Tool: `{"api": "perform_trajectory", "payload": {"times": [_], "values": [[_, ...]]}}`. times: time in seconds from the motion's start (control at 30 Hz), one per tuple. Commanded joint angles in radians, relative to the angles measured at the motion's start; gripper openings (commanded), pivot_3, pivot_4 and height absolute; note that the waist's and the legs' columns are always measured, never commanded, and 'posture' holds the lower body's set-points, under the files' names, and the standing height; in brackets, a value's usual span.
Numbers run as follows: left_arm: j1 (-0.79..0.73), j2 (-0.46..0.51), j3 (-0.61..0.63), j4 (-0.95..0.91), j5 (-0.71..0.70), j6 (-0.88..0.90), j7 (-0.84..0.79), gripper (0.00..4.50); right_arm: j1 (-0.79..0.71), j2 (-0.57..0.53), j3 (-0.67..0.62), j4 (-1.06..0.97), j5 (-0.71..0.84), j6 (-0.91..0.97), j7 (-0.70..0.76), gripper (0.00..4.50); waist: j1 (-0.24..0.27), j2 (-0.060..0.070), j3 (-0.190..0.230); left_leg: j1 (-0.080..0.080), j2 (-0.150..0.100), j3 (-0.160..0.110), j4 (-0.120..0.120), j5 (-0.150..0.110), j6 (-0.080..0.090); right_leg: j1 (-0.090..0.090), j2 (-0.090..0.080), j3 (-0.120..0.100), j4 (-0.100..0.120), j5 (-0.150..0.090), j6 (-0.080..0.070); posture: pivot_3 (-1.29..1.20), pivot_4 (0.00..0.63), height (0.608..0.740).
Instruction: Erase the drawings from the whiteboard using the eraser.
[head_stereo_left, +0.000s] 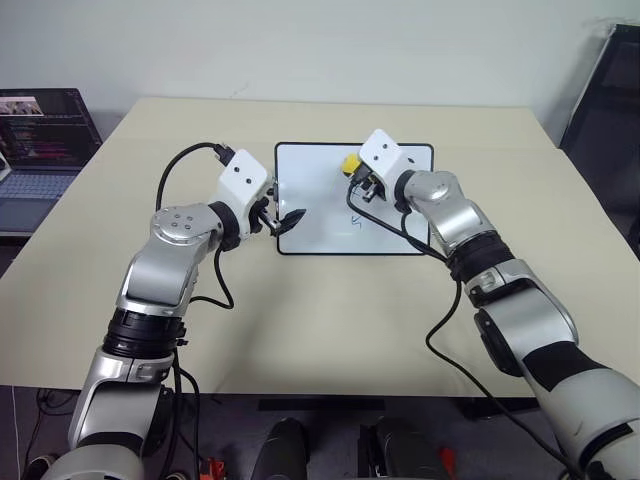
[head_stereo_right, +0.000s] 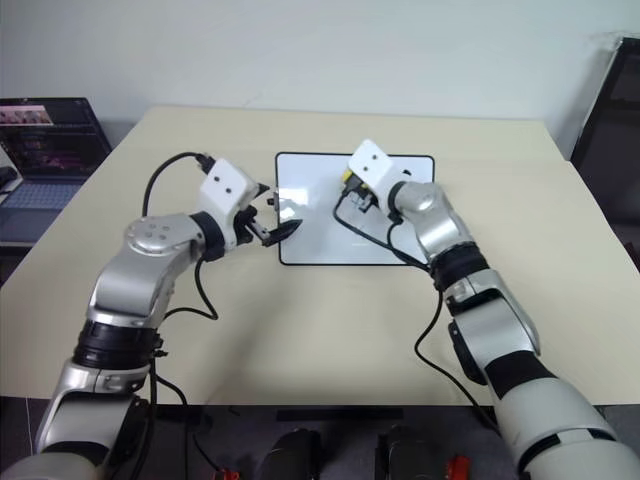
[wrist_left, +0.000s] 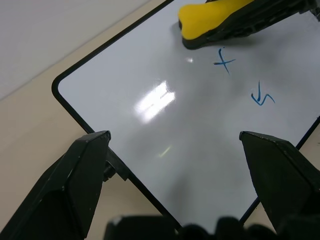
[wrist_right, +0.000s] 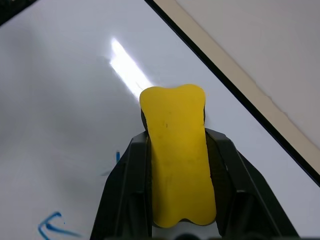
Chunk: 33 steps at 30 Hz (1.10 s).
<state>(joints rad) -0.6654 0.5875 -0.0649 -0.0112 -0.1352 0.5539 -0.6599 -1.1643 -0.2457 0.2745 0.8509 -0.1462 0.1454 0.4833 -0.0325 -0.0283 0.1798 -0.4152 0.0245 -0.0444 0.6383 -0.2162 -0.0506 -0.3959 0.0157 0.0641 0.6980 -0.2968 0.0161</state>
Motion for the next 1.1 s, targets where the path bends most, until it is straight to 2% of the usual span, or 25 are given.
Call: {"api": "perform_trajectory", "payload": {"times": [0.03, 0.2, 0.43, 0.6, 0.9, 1.1], "values": [[-0.016, -0.002, 0.043, -0.002, -0.02, -0.019, -0.002, 4.5, 0.018, -0.038, -0.013, 0.002, -0.026, 0.031, 0.006, 1.1, -0.001, 0.0, 0.0, 0.0, 0.0, 0.0, 0.001, 0.0, 0.0, 0.0, 0.0, 0.0, 0.001, 0.0, 0.0, 0.0, 0.15, 0.74], [-0.013, -0.001, 0.046, -0.002, -0.023, -0.015, -0.002, 4.5, 0.021, -0.043, -0.005, 0.0, -0.032, 0.029, 0.023, 1.1, -0.001, 0.0, 0.0, 0.001, 0.0, -0.003, 0.006, 0.0, 0.0, 0.003, 0.001, 0.0, 0.002, 0.0, 0.0, 0.0, 0.15, 0.74], [0.006, 0.008, 0.05, -0.043, -0.031, 0.01, -0.001, 4.5, -0.033, 0.063, 0.024, 0.046, -0.057, -0.015, 0.03, 1.1, -0.021, 0.0, 0.0, 0.002, 0.001, -0.004, 0.005, 0.0, 0.0, 0.005, 0.001, -0.001, 0.002, 0.0, 0.0, 0.0, 0.15, 0.74], [0.014, 0.009, 0.052, -0.062, -0.031, 0.023, 0.002, 4.5, -0.05, 0.089, 0.028, 0.09, -0.081, -0.039, 0.02, 1.1, -0.03, 0.0, 0.0, 0.004, 0.001, -0.005, 0.004, 0.0, 0.0, 0.005, 0.001, 0.0, 0.002, 0.0, 0.0, 0.0, 0.15, 0.74], [0.012, 0.004, 0.045, -0.067, -0.028, 0.03, 0.003, 4.5, -0.04, 0.008, -0.024, 0.11, -0.072, -0.031, -0.006, 1.1, -0.022, 0.0, 0.0, 0.006, 0.0, -0.004, 0.005, 0.0, 0.0, 0.007, 0.001, 0.0, 0.002, 0.0, 0.0, 0.0, 0.15, 0.74], [0.019, 0.006, 0.05, -0.055, -0.028, 0.032, 0.003, 4.5, 0.01, -0.041, -0.087, 0.018, -0.028, 0.018, 0.018, 1.1, -0.012, 0.0, 0.0, 0.006, -0.001, -0.004, 0.005, 0.0, 0.0, 0.008, 0.0, 0.0, 0.001, 0.0, 0.0, 0.0, 0.15, 0.74]]}}
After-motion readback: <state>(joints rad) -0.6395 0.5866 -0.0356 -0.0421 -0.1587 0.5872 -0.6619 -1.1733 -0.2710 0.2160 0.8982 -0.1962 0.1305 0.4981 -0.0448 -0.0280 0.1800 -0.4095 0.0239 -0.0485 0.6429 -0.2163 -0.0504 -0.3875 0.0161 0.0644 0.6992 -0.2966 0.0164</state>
